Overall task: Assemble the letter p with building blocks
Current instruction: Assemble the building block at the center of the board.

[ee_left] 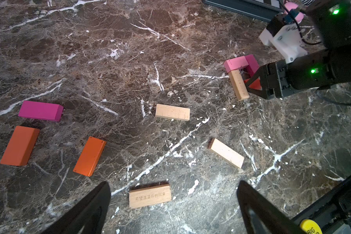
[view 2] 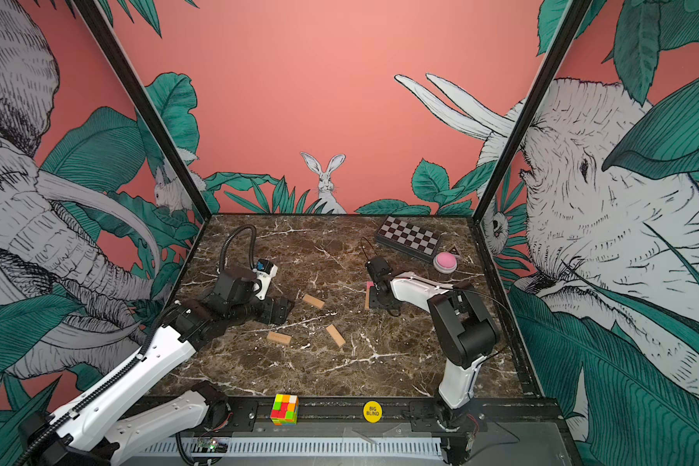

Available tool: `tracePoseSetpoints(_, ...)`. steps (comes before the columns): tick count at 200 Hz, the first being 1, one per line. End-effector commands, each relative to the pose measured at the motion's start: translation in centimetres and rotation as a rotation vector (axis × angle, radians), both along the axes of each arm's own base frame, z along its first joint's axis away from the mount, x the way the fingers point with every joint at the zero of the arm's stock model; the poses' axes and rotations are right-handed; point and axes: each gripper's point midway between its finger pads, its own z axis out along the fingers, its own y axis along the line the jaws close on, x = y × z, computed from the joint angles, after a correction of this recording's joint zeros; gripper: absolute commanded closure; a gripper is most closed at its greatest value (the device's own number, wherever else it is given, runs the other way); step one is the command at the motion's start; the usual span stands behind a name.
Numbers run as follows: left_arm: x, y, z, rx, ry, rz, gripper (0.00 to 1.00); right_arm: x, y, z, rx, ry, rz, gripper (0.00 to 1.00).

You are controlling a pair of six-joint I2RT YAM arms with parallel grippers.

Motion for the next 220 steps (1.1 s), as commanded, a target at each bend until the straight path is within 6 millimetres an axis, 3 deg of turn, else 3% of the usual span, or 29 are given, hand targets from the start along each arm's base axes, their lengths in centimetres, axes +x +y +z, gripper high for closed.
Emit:
tracePoseSetpoints(1, 0.04, 0.06, -0.31, -0.005, 0.005, 0.004, 0.01, -1.18, -1.54, -1.76, -0.067, 0.072, 0.0, 0.42)
tracePoseSetpoints(157, 0.08, 0.0, -0.53, -0.004, 0.012, 0.005, 0.01, -1.39, -1.8, -2.57, -0.059, 0.091, 0.006, 0.41)
tracePoseSetpoints(220, 0.13, -0.02, -0.51, -0.004, 0.012, 0.006, 0.01, -1.46, -1.75, -2.47, -0.058, 0.093, 0.013, 0.32)
